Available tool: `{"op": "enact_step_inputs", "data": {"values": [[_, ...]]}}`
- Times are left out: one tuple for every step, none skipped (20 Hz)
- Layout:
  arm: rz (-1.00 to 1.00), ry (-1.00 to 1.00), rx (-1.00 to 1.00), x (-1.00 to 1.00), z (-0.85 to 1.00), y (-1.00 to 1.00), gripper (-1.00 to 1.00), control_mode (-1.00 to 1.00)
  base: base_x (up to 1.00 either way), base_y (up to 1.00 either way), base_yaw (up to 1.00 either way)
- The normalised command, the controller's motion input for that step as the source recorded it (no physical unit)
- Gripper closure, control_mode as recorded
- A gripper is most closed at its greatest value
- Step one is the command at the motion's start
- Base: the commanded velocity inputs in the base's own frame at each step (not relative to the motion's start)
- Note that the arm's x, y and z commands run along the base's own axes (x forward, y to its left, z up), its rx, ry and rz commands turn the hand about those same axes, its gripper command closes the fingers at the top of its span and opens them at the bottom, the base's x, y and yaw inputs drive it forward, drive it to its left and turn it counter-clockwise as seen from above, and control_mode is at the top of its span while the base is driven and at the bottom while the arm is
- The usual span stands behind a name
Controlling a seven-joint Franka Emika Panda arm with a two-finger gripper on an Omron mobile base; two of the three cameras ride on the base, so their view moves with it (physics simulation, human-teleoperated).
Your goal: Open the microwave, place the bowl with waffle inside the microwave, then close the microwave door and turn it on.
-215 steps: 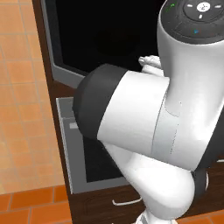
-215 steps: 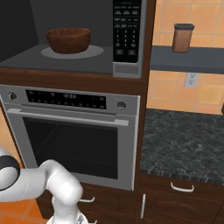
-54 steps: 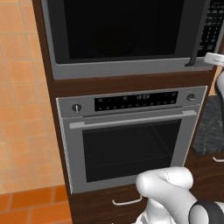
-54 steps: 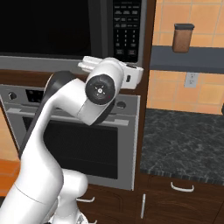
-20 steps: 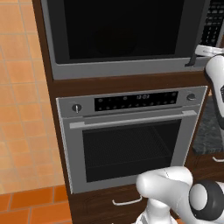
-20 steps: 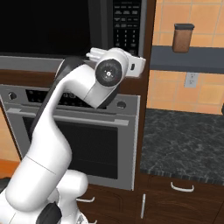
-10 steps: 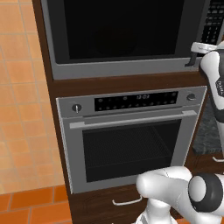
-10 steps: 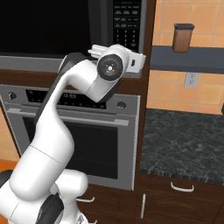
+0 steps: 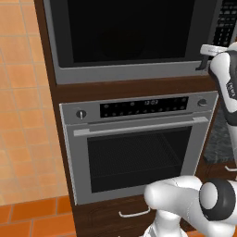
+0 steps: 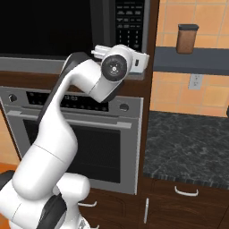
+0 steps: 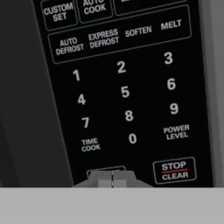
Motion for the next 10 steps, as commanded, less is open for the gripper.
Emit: {"op": "enact_step_inputs", "data": {"values": [[0.0, 0.0, 0.0, 0.32, -0.09, 0.0, 1.0, -1.0, 0.0, 0.0, 0.0], [0.0, 0.0, 0.0, 0.3, -0.11, 0.0, 1.0, -1.0, 0.0, 0.0, 0.0], [0.0, 0.0, 0.0, 0.26, -0.11, 0.0, 1.0, -1.0, 0.0, 0.0, 0.0], [0.0, 0.0, 0.0, 0.19, -0.17, 0.0, 1.0, -1.0, 0.0, 0.0, 0.0], [0.0, 0.0, 0.0, 0.11, -0.15, 0.0, 1.0, -1.0, 0.0, 0.0, 0.0], [0.0, 0.0, 0.0, 0.01, -0.08, 0.0, 1.0, -1.0, 0.0, 0.0, 0.0], [0.0, 0.0, 0.0, 0.0, 0.0, 0.0, 1.0, -1.0, 0.0, 0.0, 0.0], [0.0, 0.0, 0.0, 0.0, 0.0, 0.0, 1.0, -1.0, 0.0, 0.0, 0.0], [0.0, 0.01, 0.0, 0.0, 0.0, 0.0, 1.0, -1.0, 0.0, 0.0, 0.0], [0.0, 0.0, 0.0, 0.0, 0.0, 0.0, 1.0, -1.0, 0.0, 0.0, 0.0]]}}
